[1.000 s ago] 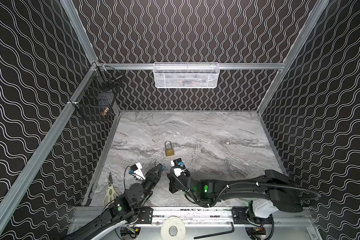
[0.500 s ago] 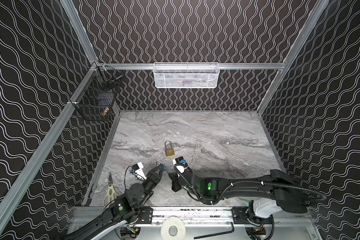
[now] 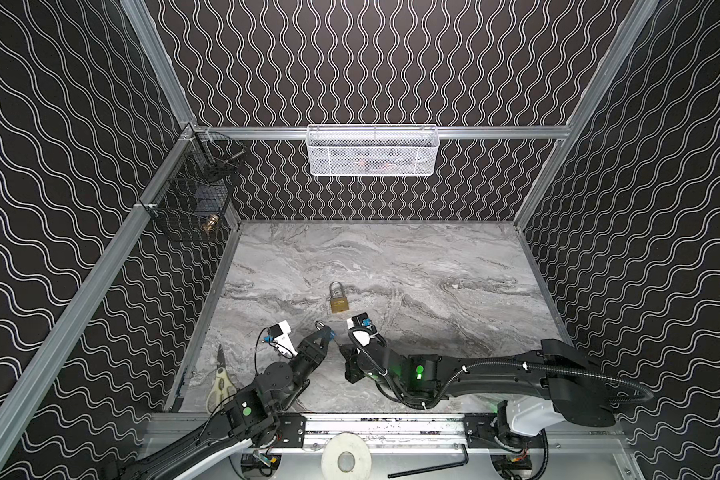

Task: Unlock with the key
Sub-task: 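Move the right gripper's key toward the blue padlock while the left gripper advances it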

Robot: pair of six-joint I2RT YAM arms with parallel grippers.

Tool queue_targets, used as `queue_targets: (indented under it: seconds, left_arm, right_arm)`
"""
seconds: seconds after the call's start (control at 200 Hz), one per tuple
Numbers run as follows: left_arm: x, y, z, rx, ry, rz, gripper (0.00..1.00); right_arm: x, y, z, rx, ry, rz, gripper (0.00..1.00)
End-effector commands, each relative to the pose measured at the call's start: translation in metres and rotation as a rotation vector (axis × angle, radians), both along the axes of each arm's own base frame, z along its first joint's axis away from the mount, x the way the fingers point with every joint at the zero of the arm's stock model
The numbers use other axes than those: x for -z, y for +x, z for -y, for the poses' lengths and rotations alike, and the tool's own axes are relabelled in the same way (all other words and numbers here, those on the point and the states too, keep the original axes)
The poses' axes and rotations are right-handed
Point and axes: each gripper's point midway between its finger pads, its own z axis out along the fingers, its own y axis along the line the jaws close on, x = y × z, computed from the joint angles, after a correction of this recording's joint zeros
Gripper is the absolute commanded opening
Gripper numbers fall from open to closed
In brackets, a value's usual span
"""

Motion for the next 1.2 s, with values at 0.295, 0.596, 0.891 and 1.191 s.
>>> queue_targets:
  seconds: [0.295,0.596,0.891,1.191]
  left_arm:
    - [-0.02,-0.012,0.035,0.18,-0.047,0.042,0.0]
    - [-0.022,-0.01,0.054,0.236,-0.084,0.059,0.0]
    - [-0.022,-0.015,0.067,0.305,-0.078,0.065,0.0]
    - [-0.022,-0.011,0.078,0.327,-0.045,0.075,0.0]
  right_arm:
    - [-0.046,0.015,-0.012,0.017,0.151,0.081,0.0]
    - [-0.046,0.018,-0.005,0.022,0.168,0.09,0.0]
    - [-0.059,0.03,0.014,0.066,0.195,0.127,0.0]
    - [-0.07,0.03,0.008,0.048,0.217,0.139,0.0]
